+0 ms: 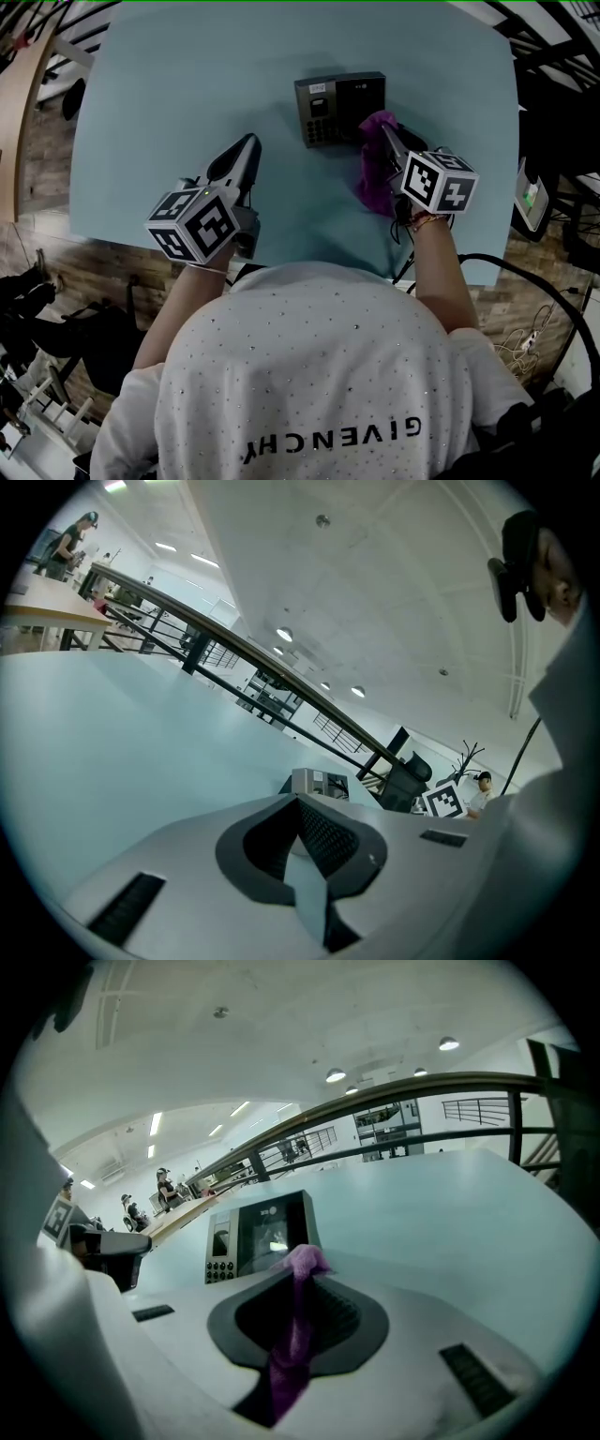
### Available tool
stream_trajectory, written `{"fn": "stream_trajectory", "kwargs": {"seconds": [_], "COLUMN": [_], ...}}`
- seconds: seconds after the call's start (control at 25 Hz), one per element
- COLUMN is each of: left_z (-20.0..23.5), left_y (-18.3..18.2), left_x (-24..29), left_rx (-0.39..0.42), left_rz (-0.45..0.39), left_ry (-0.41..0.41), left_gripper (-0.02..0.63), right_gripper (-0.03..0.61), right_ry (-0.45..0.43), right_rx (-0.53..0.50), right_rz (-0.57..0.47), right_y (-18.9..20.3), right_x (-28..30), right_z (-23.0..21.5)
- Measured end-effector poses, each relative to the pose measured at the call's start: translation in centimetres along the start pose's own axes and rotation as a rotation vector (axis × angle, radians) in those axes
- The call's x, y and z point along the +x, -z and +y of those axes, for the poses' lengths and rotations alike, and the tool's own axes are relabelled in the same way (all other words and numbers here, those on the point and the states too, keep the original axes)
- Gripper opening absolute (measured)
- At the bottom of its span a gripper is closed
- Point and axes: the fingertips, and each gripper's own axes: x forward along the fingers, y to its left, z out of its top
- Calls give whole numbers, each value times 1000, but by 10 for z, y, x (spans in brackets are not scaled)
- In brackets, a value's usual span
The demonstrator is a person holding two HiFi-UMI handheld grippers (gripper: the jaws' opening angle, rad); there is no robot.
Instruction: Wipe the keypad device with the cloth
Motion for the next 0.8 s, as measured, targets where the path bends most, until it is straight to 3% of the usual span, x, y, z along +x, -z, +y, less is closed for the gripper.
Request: {"fn": "stream_trajectory", "kwargs": {"seconds": [0.2, 0.32, 0.44, 0.6, 0.8], "left_z": [0, 2, 1, 0, 4], "left_y": [2, 4, 4, 3, 2], "left_x": [-1, -1, 0, 0, -5], "left_rx": [1, -6, -14, -10, -25], "left_rz": [8, 7, 2, 0, -10], "left_ry": [4, 7, 16, 20, 15], "left_gripper": [0, 0, 0, 0, 0], "right_gripper": [38, 37, 37, 37, 37], "right_ry": [42, -113, -251, -293, -276], "right_rx": [23, 13, -84, -247, -282], "right_rz": [-26, -53, -32, 51, 96], "right_y": [-6, -16, -14, 9, 23], "right_x": [-10, -10, -1, 15, 27], "right_z": [-9, 28, 81, 123, 131]}}
